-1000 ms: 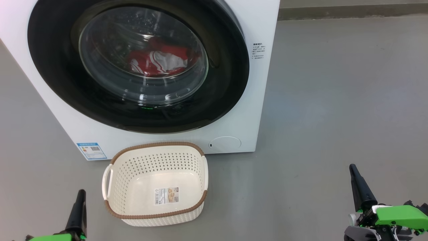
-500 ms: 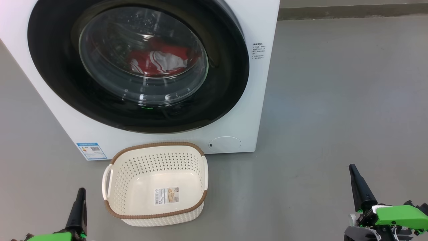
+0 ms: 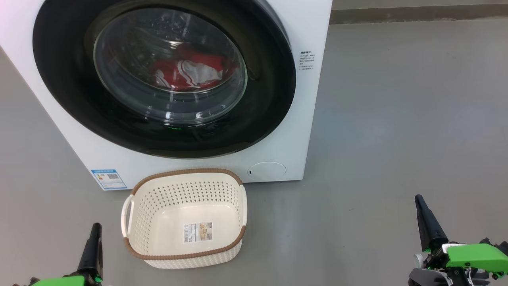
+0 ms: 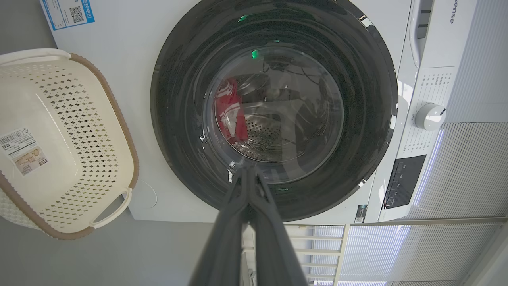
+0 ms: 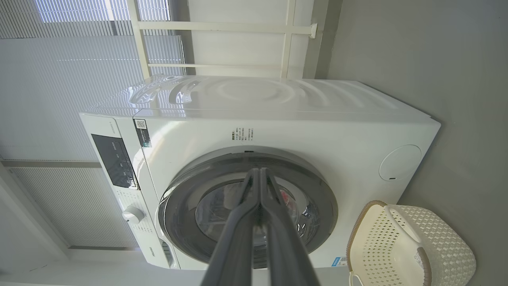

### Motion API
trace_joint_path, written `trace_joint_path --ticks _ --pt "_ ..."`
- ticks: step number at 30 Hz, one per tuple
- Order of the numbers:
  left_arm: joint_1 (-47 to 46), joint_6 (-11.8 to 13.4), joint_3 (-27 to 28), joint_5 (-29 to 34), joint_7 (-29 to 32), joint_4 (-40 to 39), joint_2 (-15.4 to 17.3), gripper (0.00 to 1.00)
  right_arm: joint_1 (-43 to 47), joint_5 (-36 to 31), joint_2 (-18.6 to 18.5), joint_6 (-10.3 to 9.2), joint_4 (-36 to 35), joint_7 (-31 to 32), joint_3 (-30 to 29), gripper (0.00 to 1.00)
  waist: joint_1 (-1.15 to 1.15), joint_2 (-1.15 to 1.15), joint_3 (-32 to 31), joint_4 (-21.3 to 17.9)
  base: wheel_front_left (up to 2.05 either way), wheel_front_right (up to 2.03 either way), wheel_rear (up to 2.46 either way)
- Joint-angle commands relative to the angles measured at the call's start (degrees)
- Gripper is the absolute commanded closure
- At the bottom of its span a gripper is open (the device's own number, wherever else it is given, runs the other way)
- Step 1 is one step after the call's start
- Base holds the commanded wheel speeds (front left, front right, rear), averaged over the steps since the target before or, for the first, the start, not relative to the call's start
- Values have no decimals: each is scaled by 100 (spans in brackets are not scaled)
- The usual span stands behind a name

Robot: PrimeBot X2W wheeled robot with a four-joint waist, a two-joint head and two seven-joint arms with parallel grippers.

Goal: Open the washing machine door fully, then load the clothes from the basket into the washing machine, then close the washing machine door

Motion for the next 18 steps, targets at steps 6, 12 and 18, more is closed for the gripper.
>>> trace_joint_path --ticks 6,12,18 --pt "-225 -20 205 29 46 -104 71 100 -42 -12 -2 -5 -143 30 118 100 0 0 0 0 0 0 0" --pt "-225 -20 210 33 50 -104 67 100 -42 -14 0 -5 -143 33 115 100 0 0 0 0 0 0 0" --pt "-226 -20 215 37 54 -104 64 100 -42 -16 2 -5 -143 35 112 100 0 0 0 0 0 0 0"
